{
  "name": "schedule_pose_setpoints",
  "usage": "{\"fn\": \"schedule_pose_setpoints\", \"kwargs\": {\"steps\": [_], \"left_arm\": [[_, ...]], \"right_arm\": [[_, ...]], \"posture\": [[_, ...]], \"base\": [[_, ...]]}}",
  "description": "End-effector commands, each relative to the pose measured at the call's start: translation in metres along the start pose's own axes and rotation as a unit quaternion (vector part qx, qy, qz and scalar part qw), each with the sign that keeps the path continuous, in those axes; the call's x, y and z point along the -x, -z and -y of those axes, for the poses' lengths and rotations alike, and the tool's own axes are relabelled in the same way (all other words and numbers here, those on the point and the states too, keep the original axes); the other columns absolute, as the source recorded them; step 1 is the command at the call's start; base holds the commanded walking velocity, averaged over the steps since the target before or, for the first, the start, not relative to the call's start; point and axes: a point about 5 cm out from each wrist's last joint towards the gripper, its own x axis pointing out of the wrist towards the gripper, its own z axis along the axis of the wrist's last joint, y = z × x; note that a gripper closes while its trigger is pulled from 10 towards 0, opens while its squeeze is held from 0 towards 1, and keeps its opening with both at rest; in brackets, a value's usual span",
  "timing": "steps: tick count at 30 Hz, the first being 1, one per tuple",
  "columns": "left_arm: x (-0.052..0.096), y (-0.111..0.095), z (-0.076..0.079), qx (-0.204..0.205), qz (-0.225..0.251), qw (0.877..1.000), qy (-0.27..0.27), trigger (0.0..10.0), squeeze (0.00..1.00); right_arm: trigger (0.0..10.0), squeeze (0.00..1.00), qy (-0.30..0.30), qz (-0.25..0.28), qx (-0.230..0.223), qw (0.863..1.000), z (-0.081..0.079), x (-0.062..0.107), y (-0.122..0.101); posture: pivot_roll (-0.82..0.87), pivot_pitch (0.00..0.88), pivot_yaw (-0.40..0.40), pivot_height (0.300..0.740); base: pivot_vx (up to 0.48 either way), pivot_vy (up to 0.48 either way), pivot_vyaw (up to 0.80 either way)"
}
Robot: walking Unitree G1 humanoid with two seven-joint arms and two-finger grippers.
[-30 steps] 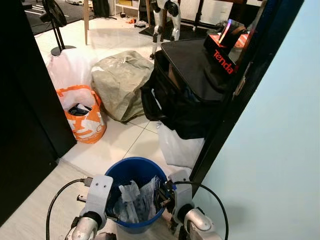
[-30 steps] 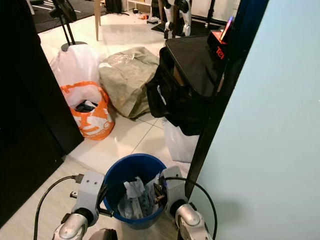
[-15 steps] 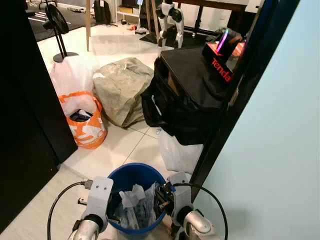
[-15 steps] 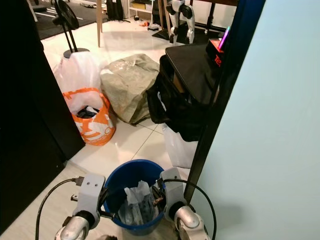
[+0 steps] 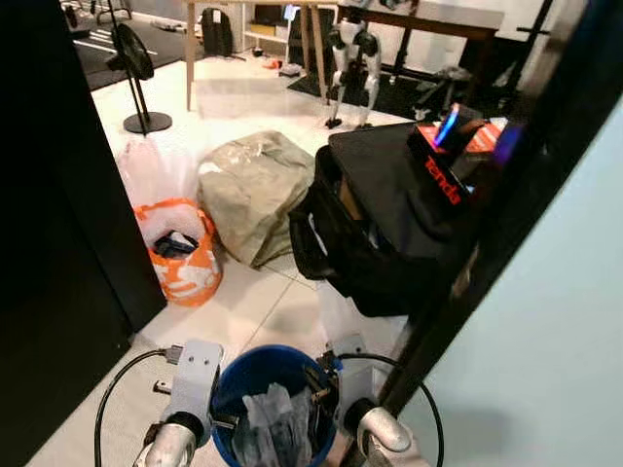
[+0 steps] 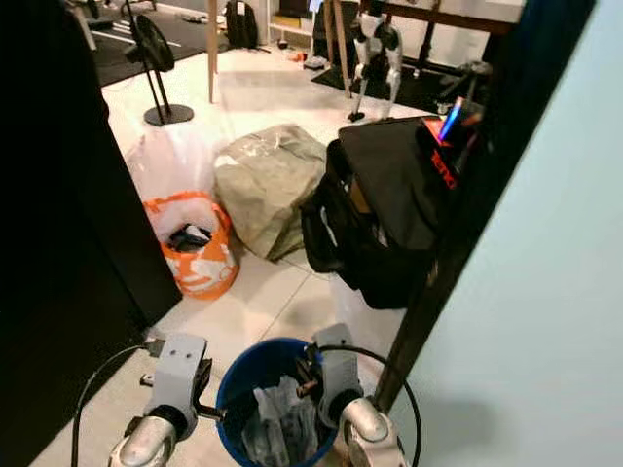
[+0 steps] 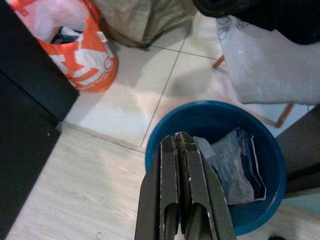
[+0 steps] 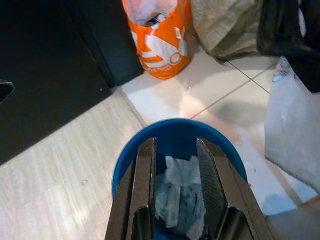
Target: Clean up the room
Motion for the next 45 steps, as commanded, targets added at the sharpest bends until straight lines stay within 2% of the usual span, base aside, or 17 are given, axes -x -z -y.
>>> {"fn": "schedule_pose_setpoints", "kwargs": {"steps": [1, 17, 19, 20, 22, 23, 24, 26, 27, 29, 33, 36, 45], "left_arm": [[0.002, 0.003, -0.001, 0.001, -0.006, 1.000, 0.000, 10.0, 0.00], [-0.002, 0.003, -0.001, -0.005, -0.012, 1.000, 0.010, 10.0, 0.00], [-0.004, 0.007, 0.001, -0.003, -0.022, 1.000, 0.016, 10.0, 0.00], [-0.003, 0.015, 0.004, 0.000, -0.039, 0.999, 0.025, 10.0, 0.00], [-0.003, 0.015, 0.004, 0.000, -0.039, 0.999, 0.025, 10.0, 0.00], [-0.002, 0.025, 0.007, 0.005, -0.061, 0.998, 0.031, 10.0, 0.00], [-0.002, 0.025, 0.007, 0.005, -0.061, 0.998, 0.031, 10.0, 0.00], [0.003, 0.050, 0.012, 0.000, -0.116, 0.993, 0.035, 10.0, 0.00], [0.006, 0.057, 0.013, 0.000, -0.131, 0.991, 0.034, 10.0, 0.00], [0.010, 0.067, 0.018, 0.008, -0.155, 0.987, 0.044, 10.0, 0.00], [0.015, 0.076, 0.018, -0.007, -0.169, 0.984, 0.049, 10.0, 0.00], [0.018, 0.085, 0.017, -0.002, -0.185, 0.982, 0.047, 10.0, 0.00], [0.018, 0.091, 0.017, 0.001, -0.196, 0.980, 0.045, 10.0, 0.00]], "right_arm": [[10.0, 0.00, 0.003, -0.006, -0.010, 1.000, -0.001, 0.002, 0.003], [10.0, 0.00, 0.013, -0.014, -0.020, 1.000, 0.002, 0.004, 0.007], [10.0, 0.00, 0.011, -0.045, -0.023, 0.999, 0.003, 0.006, 0.017], [10.0, 0.00, 0.006, -0.077, -0.006, 0.997, 0.003, 0.009, 0.028], [10.0, 0.00, 0.006, -0.077, -0.006, 0.997, 0.003, 0.009, 0.028], [10.0, 0.00, 0.003, -0.114, 0.013, 0.993, 0.004, 0.012, 0.040], [10.0, 0.00, 0.003, -0.114, 0.013, 0.993, 0.004, 0.012, 0.040], [10.0, 0.00, 0.015, -0.220, 0.078, 0.972, 0.010, 0.029, 0.076], [10.0, 0.00, 0.024, -0.253, 0.092, 0.963, 0.014, 0.037, 0.088], [10.0, 0.00, 0.043, -0.297, 0.083, 0.950, 0.019, 0.052, 0.106], [10.0, 0.00, 0.064, -0.327, 0.057, 0.941, 0.021, 0.066, 0.120], [10.0, 0.00, 0.083, -0.331, 0.046, 0.939, 0.024, 0.072, 0.126], [10.0, 0.00, 0.146, -0.321, 0.011, 0.936, 0.035, 0.077, 0.126]], "posture": [[0.06, 0.139, -0.053, 0.728], [0.06, 0.114, -0.044, 0.740], [0.06, 0.109, -0.043, 0.740], [0.06, 0.107, -0.043, 0.740], [0.06, 0.107, -0.043, 0.740], [0.05, 0.100, -0.041, 0.740], [0.05, 0.100, -0.041, 0.740], [0.04, 0.093, -0.035, 0.740], [0.04, 0.093, -0.035, 0.740], [0.05, 0.090, -0.036, 0.740], [0.05, 0.086, -0.035, 0.740], [0.04, 0.084, -0.034, 0.740], [0.04, 0.087, -0.039, 0.740]], "base": [[0.000, 0.000, 0.00], [0.000, 0.000, 0.00], [0.000, 0.000, 0.00], [0.000, 0.000, 0.00], [0.000, 0.000, 0.00], [0.000, 0.000, 0.00], [0.000, 0.000, 0.00], [0.000, 0.000, 0.00], [0.000, 0.000, 0.00], [0.000, 0.000, 0.00], [0.000, 0.000, 0.00], [0.000, 0.000, 0.00], [0.000, 0.000, 0.00]]}}
